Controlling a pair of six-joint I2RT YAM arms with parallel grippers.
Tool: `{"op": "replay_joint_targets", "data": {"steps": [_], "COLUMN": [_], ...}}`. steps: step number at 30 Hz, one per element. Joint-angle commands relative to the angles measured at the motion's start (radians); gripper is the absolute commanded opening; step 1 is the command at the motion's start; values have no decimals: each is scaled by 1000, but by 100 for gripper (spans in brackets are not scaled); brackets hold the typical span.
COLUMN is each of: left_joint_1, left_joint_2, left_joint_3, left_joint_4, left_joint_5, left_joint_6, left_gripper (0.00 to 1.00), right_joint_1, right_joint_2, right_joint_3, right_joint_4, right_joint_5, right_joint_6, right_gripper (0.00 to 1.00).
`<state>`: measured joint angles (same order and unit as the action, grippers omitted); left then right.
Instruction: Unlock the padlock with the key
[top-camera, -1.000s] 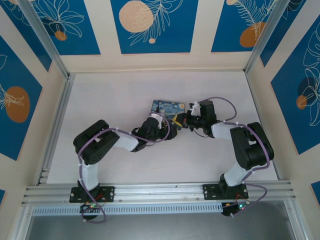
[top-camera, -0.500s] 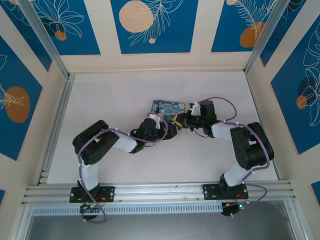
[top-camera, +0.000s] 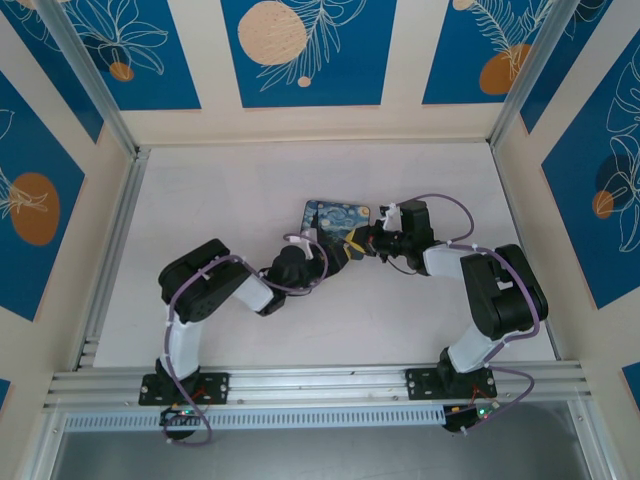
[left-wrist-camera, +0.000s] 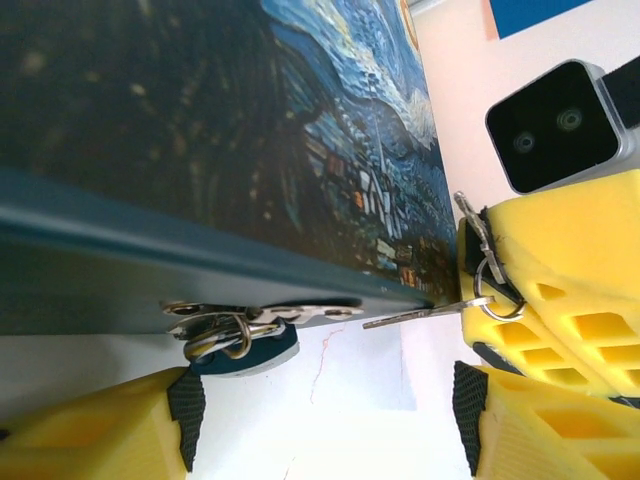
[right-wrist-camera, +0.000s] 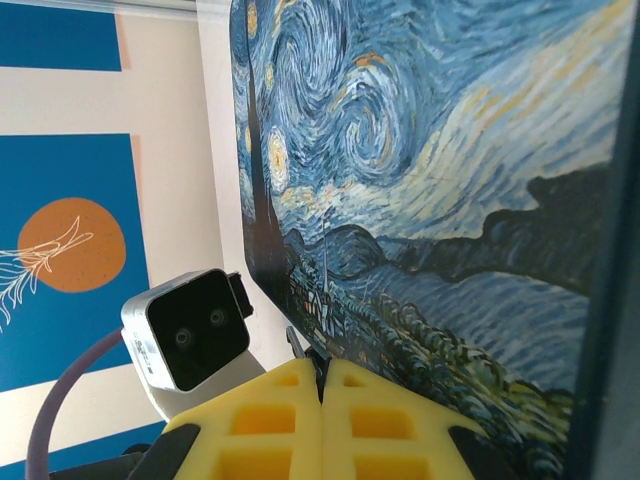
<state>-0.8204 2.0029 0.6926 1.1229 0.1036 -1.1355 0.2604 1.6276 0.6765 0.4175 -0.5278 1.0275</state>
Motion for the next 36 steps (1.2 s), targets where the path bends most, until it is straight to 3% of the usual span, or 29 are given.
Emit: {"op": "replay_joint_targets", "data": {"steps": [1,7,15,23,29,36], "left_joint_1": [1,-12,-13,-16,-19,-17], "left_joint_2": [28,-34,-26,-85,-148,-105], "left_joint_3": [-15,-31,17,99,126,164], "left_joint_4": [66,45,-125,-515,-708,-736], "left_joint_5": [-1,-15,-54,-186,-281,-264], "left_joint_6": [-40,-22,32,147,240,273], "left_gripper": [65,64,77,81,84,85], "right_joint_1": [-7,-7,-6,-6,-7,-7], "right_joint_2": [26,34,41,37,43,50], "right_joint_3": [2,2,0,2,6,4], "right_joint_4": [-21,-12,-5,-2,-4,-4], "right_joint_5": [-1,-4,-6,-11,-11,-9], "right_joint_6": [-8,-3,-3,2,-1,-1], "right_gripper": [0,0,0,0,0,0]}}
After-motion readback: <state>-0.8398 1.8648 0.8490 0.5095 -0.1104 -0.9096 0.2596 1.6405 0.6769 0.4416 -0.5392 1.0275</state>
